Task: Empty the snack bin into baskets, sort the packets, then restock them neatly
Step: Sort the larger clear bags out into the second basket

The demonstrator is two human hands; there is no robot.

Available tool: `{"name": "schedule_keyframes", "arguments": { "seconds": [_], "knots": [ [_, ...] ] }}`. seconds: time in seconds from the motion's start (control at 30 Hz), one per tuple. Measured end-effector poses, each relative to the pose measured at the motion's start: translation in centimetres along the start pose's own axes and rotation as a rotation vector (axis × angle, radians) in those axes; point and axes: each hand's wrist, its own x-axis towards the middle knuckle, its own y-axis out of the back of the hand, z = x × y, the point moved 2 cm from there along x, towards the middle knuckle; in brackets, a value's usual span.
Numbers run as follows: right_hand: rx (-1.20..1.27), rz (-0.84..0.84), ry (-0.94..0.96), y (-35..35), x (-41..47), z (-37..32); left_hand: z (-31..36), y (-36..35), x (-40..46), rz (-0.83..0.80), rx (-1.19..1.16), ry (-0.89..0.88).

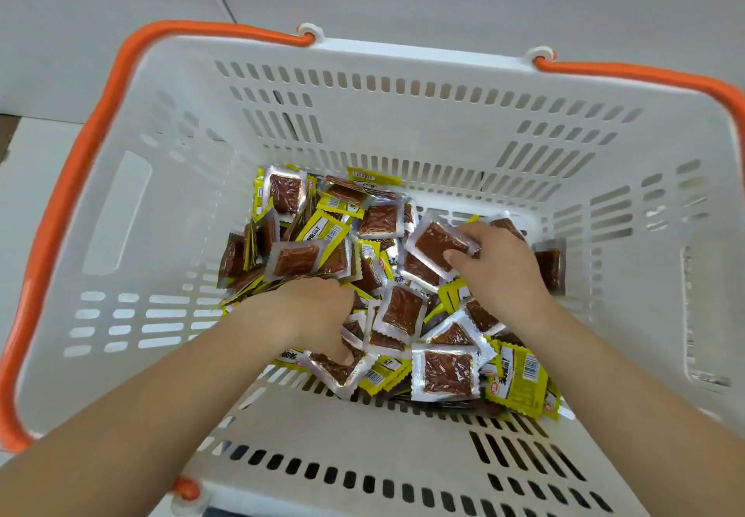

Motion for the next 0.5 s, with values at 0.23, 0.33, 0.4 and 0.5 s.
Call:
{"name": "schedule_keyframes", "arguments": {
  "seconds": [0.23, 0.33, 0.4, 0.5],
  "knots": [
    [0.429, 0.036, -0.172, -0.4, 0.7, 1.0, 0.4, -0.1, -0.1, -0.027, -0.089, -0.013],
    [0.549, 0.036, -0.236, -0.4, 0.9, 1.4, 0.4, 0.3, -0.2, 0.029, -0.140, -0.060],
    [0.745, 0.011, -0.340, -0.3, 0.9, 1.5, -0.1, 1.2, -0.6, 0.128, -0.225, -0.072],
    [1.059, -0.017, -0.460, -0.2, 0.9, 1.6, -1.9, 3.2, -1.7, 0.412, -0.480, -0.052]
  ]
}}
